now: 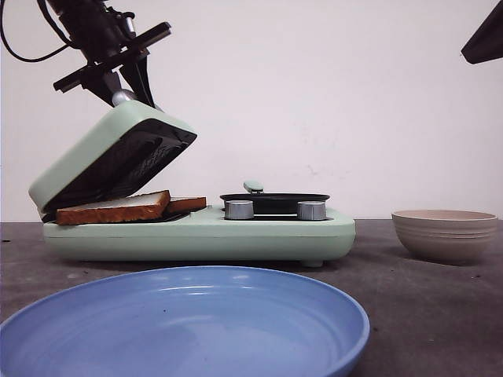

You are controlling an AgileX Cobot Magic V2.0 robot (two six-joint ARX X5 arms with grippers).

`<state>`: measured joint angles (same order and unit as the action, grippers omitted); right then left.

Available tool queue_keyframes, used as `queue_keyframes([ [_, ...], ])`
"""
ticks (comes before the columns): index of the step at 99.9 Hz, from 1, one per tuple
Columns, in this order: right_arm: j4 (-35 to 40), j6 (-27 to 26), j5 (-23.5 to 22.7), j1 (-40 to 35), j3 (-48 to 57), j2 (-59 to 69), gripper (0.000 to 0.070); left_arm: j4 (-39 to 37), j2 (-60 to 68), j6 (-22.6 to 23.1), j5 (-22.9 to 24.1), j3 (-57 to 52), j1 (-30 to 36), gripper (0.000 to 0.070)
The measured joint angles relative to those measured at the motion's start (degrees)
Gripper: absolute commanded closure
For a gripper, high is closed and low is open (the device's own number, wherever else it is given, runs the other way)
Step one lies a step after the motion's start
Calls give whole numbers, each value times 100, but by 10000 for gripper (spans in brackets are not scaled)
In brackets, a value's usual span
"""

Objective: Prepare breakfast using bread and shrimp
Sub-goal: 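Push the lid down with the left gripper to close it over the bread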

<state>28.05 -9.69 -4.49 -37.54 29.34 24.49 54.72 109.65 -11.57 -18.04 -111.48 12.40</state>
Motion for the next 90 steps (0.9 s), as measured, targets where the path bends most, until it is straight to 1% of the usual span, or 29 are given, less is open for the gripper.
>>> queue_keyframes([
  [31,-2,0,0,0,0,0,700,66,74,52,446,-33,317,694],
  [64,0,0,0,0,0,0,700,101,621,72,944,-138,848,694],
  [77,2,0,0,0,0,0,700,114,767,70,1209,-184,973,694],
  [90,2,2,0,0,0,0,700,125,785,70,1353,-197,1012,694],
])
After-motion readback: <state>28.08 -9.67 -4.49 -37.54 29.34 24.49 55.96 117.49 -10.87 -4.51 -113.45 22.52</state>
